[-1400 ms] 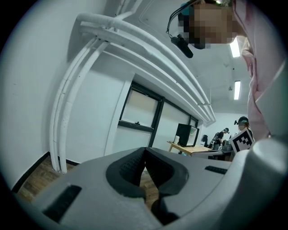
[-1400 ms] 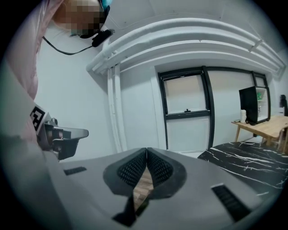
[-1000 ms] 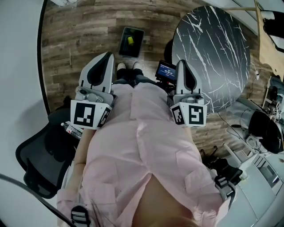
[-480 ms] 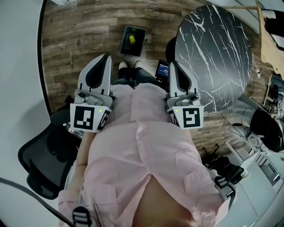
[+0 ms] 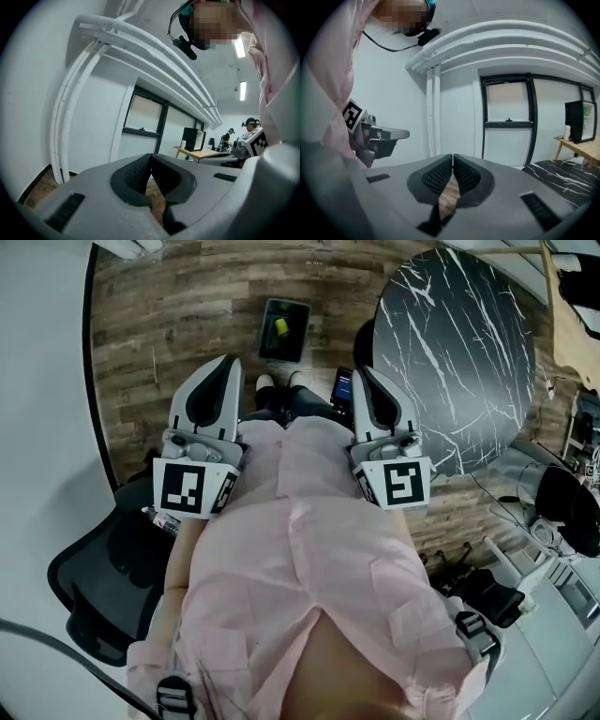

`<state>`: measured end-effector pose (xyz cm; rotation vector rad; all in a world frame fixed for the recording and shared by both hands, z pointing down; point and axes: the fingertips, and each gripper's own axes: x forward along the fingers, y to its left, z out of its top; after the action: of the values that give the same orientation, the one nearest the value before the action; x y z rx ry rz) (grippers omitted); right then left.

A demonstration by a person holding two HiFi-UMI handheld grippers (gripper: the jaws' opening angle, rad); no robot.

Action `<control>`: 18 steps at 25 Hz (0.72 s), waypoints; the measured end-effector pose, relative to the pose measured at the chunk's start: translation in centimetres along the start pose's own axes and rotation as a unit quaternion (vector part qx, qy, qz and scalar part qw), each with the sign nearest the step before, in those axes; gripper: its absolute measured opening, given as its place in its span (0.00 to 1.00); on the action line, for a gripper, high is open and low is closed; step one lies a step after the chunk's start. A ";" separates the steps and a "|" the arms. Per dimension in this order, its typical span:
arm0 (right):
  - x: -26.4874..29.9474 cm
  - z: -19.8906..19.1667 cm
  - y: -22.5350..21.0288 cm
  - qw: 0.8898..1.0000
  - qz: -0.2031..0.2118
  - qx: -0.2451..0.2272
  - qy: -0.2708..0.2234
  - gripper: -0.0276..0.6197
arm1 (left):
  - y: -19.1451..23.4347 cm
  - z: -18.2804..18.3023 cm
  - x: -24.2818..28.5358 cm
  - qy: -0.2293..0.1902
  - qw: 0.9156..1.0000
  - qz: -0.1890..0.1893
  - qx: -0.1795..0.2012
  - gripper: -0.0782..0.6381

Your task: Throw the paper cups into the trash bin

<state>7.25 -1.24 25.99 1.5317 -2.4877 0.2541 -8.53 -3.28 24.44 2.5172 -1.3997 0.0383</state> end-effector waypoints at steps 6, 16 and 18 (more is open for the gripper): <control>1.0 0.2 0.9 0.999 0.026 -0.027 -0.015 0.09 | 0.1 0.0 0.2 0.001 1.000 -0.004 -0.006 0.13; 1.4 0.0 2.0 0.999 0.040 -0.024 0.010 0.09 | 0.2 0.1 0.0 0.003 1.000 -0.004 -0.003 0.13; 1.4 0.0 2.0 0.999 0.040 -0.022 0.011 0.09 | 0.2 0.1 0.0 0.003 1.000 -0.005 -0.003 0.13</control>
<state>4.84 -1.52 26.31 1.4067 -2.5221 0.2257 -8.75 -3.39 24.37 2.5173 -1.3825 0.0409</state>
